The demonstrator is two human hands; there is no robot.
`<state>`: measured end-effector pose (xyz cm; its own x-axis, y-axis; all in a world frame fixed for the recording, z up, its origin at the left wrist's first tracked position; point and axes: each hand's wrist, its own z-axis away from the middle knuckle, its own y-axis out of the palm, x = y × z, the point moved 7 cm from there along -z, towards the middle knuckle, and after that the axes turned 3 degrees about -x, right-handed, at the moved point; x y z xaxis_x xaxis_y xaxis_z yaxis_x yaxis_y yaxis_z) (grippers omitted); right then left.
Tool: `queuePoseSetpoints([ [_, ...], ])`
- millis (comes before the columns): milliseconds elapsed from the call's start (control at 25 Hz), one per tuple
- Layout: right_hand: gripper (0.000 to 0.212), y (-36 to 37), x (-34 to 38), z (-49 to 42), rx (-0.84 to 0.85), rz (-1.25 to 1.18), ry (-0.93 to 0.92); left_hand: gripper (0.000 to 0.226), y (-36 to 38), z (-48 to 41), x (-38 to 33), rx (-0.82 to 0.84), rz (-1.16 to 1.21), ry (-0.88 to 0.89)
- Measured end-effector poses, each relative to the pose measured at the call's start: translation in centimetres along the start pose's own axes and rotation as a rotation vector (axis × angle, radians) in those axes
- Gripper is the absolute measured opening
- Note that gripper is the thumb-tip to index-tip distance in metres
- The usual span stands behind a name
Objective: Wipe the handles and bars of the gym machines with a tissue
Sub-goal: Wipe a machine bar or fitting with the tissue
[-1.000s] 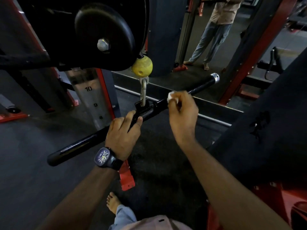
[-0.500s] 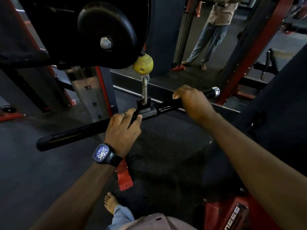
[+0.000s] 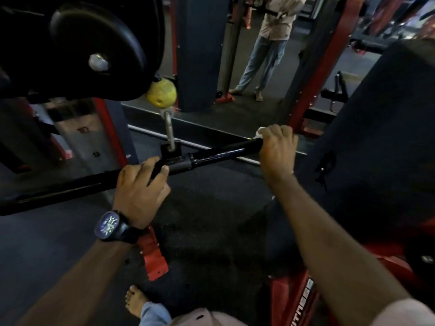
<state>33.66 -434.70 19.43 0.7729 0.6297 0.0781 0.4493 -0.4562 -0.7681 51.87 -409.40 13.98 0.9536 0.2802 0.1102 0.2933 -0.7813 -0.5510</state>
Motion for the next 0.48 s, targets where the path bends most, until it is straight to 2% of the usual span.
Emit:
queuePoseSetpoints([
  [120,0.027,0.2,-0.1,3.2,-0.204,-0.22,0.283,0.025,0.2,0.1,0.1,-0.006,0.003,0.001],
  [240,0.023,0.4,-0.3,6.1,-0.33,-0.457,0.612,0.021,0.5,-0.1,0.9,0.028,0.042,0.017],
  [480,0.016,4.4,0.5,9.7,-0.422,-1.034,1.317,0.021,-0.7,-0.3,1.0,-0.028,0.016,0.095],
])
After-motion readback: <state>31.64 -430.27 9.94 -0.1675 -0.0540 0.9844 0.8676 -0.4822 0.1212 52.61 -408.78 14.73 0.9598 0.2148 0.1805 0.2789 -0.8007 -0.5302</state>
